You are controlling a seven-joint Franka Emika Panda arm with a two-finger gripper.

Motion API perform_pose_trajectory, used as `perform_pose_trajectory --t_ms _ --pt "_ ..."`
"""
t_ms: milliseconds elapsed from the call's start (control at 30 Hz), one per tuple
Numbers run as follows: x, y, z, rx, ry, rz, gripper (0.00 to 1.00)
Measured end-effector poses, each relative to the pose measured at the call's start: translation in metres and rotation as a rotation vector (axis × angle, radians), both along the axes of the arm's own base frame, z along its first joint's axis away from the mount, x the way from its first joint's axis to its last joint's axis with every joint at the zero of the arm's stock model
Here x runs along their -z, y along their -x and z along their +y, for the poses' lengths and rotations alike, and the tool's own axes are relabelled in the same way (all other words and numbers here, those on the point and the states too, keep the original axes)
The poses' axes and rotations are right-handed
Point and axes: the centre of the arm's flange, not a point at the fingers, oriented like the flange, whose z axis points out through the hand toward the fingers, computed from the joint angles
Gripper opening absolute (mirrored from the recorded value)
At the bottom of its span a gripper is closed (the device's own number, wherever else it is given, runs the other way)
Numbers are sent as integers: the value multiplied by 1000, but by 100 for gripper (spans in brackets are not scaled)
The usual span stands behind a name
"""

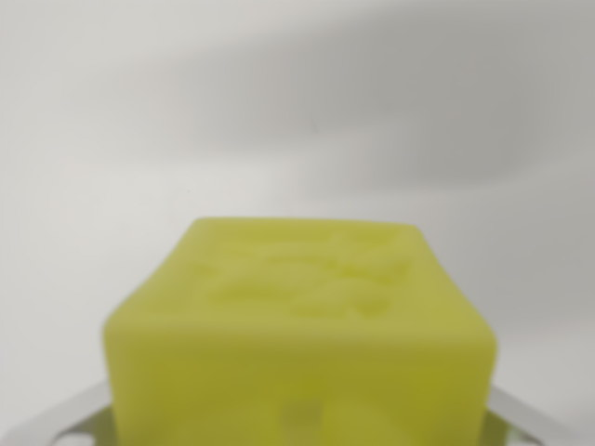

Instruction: Pick yellow cube

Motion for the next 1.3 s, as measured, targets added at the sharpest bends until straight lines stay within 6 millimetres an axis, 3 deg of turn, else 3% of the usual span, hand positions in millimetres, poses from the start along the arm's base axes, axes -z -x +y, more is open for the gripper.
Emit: perform_pose_trajectory --t_ms 1300 --pt "-98 0 0 0 0 0 0"
